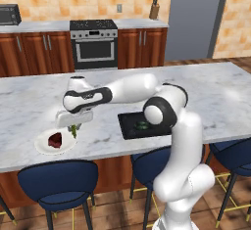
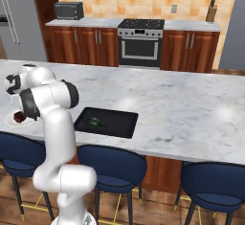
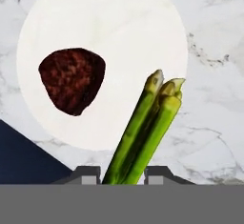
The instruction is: Create a steak meal by picking up the steak and asparagus from the tray and placing them on the plate. Leave the eggplant on the tray.
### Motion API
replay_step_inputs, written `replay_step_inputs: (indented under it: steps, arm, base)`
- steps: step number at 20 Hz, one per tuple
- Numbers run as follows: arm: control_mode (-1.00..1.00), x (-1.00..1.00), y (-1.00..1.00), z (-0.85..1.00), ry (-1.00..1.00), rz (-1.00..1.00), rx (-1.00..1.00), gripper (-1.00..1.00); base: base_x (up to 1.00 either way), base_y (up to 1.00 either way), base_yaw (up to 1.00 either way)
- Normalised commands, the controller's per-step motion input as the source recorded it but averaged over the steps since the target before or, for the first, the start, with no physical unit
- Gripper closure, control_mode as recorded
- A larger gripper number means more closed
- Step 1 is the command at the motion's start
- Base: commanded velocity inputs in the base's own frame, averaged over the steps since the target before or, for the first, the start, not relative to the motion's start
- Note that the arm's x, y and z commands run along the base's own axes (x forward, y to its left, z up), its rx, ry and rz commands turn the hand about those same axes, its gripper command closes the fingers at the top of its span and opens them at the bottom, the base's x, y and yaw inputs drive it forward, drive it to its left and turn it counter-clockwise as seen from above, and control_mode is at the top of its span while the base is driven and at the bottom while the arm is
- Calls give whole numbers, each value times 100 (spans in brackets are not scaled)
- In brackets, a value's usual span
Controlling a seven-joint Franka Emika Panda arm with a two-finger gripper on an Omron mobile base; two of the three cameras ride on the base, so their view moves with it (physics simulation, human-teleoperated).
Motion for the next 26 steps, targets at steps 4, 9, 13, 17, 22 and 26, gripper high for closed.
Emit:
replay_step_inputs:
  steps: [4, 9, 13, 17, 22, 26]
  arm:
    - [-100, 41, 33, -45, 0, 3, -1, 100]
    - [-100, 31, 39, -44, 0, 2, -3, 100]
    - [-100, 20, 22, -37, 0, 1, 0, 100]
    - [-100, 12, 5, -32, 0, 0, 0, 100]
    - [-100, -13, 0, -2, -6, 0, 0, -100]
    - [-100, -26, 0, 20, -6, 0, 0, -100]
  base:
    - [0, 0, 0]
    - [0, 0, 0]
    - [0, 0, 0]
    - [0, 0, 0]
    - [0, 0, 0]
    - [0, 0, 0]
